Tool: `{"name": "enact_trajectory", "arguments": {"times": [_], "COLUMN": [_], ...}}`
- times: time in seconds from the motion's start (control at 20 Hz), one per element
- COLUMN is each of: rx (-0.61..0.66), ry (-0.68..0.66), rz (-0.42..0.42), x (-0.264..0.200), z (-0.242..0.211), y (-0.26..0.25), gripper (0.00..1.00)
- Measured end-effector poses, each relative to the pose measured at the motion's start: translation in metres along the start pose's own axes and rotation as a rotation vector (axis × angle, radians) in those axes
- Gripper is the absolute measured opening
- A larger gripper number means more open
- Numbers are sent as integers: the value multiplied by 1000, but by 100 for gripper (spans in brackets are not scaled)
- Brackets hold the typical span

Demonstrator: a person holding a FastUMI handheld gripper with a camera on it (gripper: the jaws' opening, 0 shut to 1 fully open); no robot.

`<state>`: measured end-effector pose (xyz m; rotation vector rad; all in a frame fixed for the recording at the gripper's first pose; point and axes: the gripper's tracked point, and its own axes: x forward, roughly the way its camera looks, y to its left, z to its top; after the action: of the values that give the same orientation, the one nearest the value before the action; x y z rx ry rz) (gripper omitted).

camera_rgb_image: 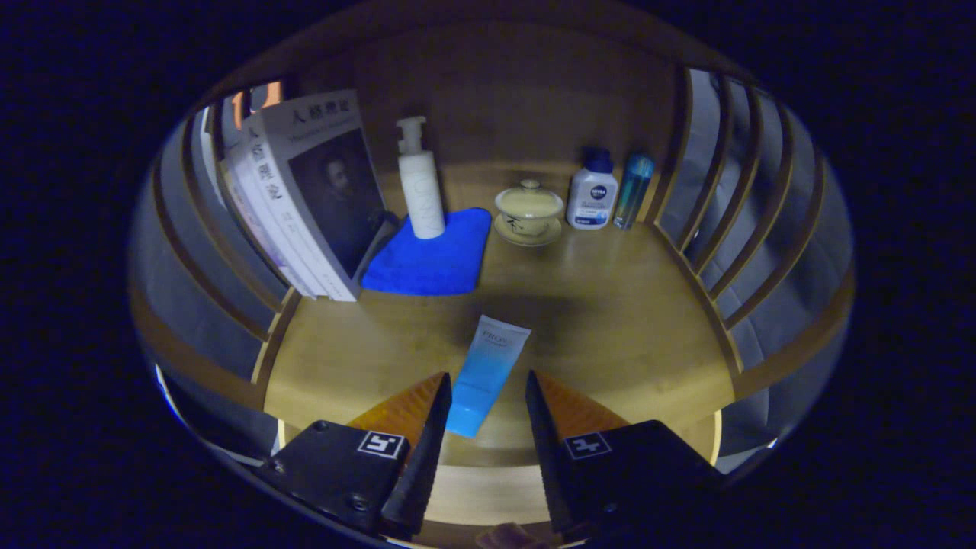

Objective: Pull open the drawer, take out the items inside it, and place them on the countertop above the cabinet.

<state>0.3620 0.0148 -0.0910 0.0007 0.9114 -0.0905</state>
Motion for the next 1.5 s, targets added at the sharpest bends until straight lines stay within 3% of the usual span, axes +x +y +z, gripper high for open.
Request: {"name": "enact_trajectory", "arguments": {"times": [0.6, 1.15, 1.35, 1.5], "rx": [-108, -97, -76, -64], "ry": [-253, -529, -581, -626], "rz": [80, 47, 74, 80], "x": [-112, -190, -196, -192], "z": [-66, -116, -152, -179], "y": [11, -1, 1, 0], "gripper": [62, 63, 100, 100]}}
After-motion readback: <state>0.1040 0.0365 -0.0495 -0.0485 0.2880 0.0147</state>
